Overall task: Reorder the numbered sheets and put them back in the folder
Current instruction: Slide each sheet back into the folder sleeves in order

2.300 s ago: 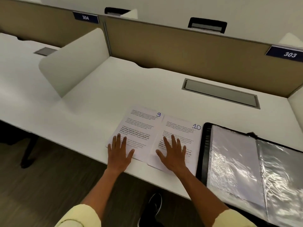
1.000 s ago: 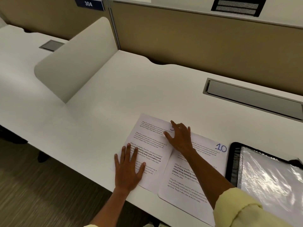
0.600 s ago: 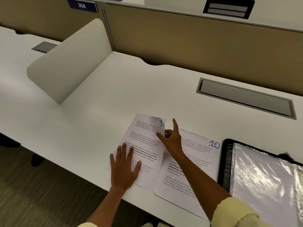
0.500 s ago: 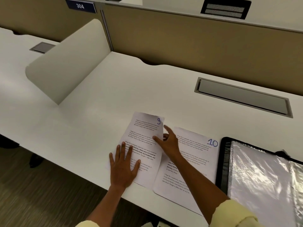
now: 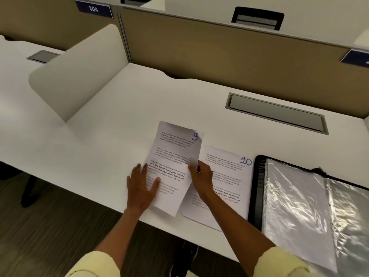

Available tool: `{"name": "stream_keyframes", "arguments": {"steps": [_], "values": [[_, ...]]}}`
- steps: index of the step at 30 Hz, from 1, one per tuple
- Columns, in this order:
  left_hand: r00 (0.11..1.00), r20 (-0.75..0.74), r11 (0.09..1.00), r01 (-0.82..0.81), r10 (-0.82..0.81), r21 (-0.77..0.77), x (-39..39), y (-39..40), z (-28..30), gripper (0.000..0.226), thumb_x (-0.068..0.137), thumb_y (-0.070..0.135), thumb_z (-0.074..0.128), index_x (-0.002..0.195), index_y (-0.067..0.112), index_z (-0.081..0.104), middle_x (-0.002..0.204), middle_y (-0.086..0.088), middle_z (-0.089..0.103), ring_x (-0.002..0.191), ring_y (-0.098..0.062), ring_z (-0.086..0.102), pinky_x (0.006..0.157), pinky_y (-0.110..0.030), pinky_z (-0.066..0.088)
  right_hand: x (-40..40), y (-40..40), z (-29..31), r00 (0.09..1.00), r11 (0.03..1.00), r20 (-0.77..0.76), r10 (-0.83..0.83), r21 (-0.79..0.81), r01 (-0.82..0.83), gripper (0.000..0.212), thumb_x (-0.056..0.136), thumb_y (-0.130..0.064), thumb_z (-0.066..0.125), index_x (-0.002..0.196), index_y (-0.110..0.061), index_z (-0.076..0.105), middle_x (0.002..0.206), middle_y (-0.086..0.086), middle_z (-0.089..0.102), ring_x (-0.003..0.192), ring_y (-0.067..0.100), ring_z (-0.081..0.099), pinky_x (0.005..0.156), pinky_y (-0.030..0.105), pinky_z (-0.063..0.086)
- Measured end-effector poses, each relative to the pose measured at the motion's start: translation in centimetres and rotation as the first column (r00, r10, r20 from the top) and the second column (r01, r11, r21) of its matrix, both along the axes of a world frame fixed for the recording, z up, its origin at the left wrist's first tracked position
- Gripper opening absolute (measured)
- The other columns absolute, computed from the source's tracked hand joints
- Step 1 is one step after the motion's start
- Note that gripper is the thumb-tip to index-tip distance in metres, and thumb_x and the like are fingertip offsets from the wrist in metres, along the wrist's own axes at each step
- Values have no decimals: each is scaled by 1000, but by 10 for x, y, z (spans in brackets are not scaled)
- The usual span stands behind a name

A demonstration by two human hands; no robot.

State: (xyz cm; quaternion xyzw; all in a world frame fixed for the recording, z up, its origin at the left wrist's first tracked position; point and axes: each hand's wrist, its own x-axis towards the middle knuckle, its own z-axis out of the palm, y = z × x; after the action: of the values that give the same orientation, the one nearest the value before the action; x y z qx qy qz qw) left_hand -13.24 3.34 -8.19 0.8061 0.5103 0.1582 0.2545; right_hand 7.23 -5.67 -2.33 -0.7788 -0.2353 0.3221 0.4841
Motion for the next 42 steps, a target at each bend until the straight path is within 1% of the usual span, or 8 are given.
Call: {"name": "stream_keyframes", "arguments": {"steps": [4, 10, 15, 18, 23, 33, 38, 42], "values": [[988, 128, 991, -69, 84, -117, -8, -6, 15, 80, 91, 65, 46, 154, 20, 23, 152, -7, 39, 138, -28, 37, 115, -52, 32, -11, -26, 4, 998, 996, -36, -57, 68, 60, 33, 98, -26, 63, 102, 7, 63, 100, 26, 67, 94, 39, 64, 84, 48, 55], [960, 232, 960, -97, 160, -261, -26, -41, 25, 70, 91, 58, 54, 149, 24, 33, 130, -9, 56, 115, -23, 52, 100, -44, 47, -30, -84, 11, 993, 992, -69, -95, 79, 100, 14, 98, -29, 62, 101, -16, 65, 100, 9, 70, 95, 26, 67, 87, 50, 57], [946, 296, 943, -25, 130, -333, -27, -84, 44, 57, 92, 49, 60, 138, 17, 47, 89, -7, 63, 81, -19, 63, 72, -31, 54, -41, -146, 14, 989, 988, -65, -130, 79, 135, 18, 98, -34, 63, 93, -17, 66, 91, 2, 71, 84, 18, 67, 68, 26, 55], [923, 352, 888, 24, 156, -459, -29, -107, 43, 52, 87, 52, 66, 123, 16, 61, 93, -7, 70, 84, -22, 69, 76, -39, 59, -47, -185, 11, 981, 982, -78, -179, 47, 183, 26, 98, -36, 62, 102, -10, 68, 96, 6, 72, 89, 21, 70, 75, 32, 59], [893, 431, 747, 196, 131, -635, -26, -156, 36, 17, 88, 21, 73, 99, 7, 70, 96, -8, 75, 91, -29, 72, 80, -42, 60, -53, -251, 13, 943, 952, -148, -296, 38, 305, 17, 98, -30, 63, 102, -14, 67, 97, 3, 72, 84, 13, 71, 61, 19, 54], [900, 432, 554, 327, 65, -765, 13, -238, 34, 23, 88, 15, 71, 105, 1, 68, 98, -15, 75, 89, -32, 73, 76, -46, 60, -43, -362, 3, 854, 865, -160, -495, 0, 502, 32, 98, -34, 63, 93, -3, 69, 91, 13, 74, 83, 25, 73, 78, 41, 60], [900, 433, 533, 344, 48, -773, 52, -273, 41, 22, 91, 20, 69, 102, 1, 67, 94, -14, 75, 86, -31, 73, 72, -41, 60, -36, -410, 9, 782, 803, -245, -573, 24, 596, 48, 101, -45, 52, 76, -6, 64, 75, 6, 68, 70, 16, 62, 65, 29, 48], [885, 452, 533, 332, 109, -778, 85, -305, 42, 24, 91, 20, 69, 102, -1, 65, 96, -13, 74, 88, -31, 72, 70, -40, 60, -26, -449, 19, 708, 746, -335, -622, 22, 666, 45, 102, -51, 44, 90, -15, 68, 87, 2, 74, 81, 15, 69, 67, 25, 50]]}}
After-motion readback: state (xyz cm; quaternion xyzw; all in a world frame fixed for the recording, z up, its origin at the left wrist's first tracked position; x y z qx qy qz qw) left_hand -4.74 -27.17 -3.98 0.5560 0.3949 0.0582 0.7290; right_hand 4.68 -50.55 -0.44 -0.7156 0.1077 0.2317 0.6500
